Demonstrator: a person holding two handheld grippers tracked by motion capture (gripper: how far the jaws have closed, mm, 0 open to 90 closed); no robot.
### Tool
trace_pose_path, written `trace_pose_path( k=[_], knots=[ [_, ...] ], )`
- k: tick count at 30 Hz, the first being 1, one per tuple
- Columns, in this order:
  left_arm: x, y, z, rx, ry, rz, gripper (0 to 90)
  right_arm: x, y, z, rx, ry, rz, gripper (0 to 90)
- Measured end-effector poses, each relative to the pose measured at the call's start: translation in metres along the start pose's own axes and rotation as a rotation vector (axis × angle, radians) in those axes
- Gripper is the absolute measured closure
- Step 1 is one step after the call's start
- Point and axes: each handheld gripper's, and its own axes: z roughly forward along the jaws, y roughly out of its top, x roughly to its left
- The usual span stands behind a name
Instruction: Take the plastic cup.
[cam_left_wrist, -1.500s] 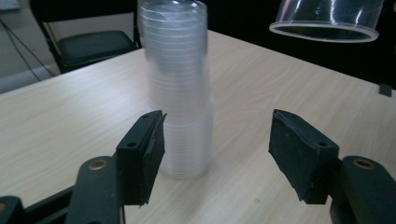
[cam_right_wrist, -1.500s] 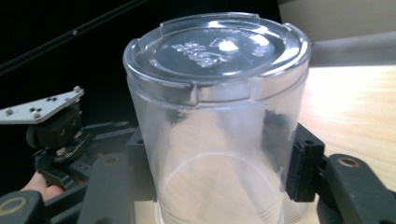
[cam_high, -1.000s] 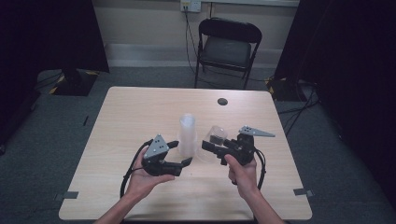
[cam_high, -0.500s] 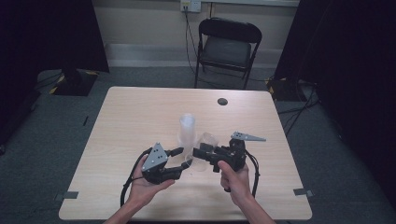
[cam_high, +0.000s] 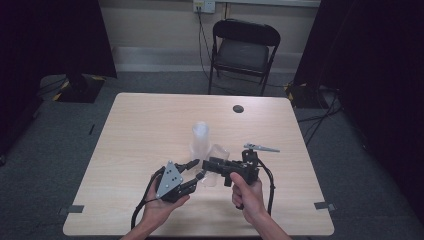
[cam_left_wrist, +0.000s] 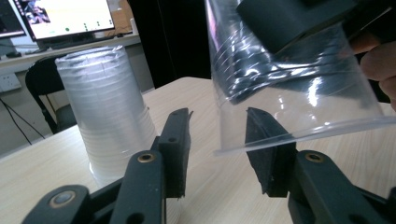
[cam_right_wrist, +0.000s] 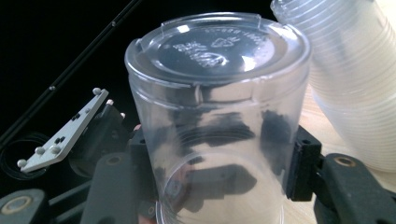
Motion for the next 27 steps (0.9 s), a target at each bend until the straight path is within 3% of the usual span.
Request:
trace_pose_path(
  k=[9, 15, 18, 27],
  knots=[
    [-0.005, -0.001, 0.001, -0.024, 0.001, 0.026, 59.6, -0.001, -0.004, 0.004, 0.014, -0.025, 0.032, 43.4],
    [-0.006, -0.004, 0.002, -0.028, 0.036, 0.035, 59.8, 0.0, -0.006, 0.008, 0.023, -0.025, 0.038, 43.3],
    [-0.007, -0.005, 0.002, -0.032, 0.039, 0.047, 69.5, 0.0, -0.006, 0.009, 0.024, -0.04, 0.041, 43.0],
    [-0.007, -0.006, 0.002, -0.025, 0.046, 0.043, 76.1, -0.003, -0.007, 0.01, 0.03, -0.048, 0.067, 40.1]
  ],
)
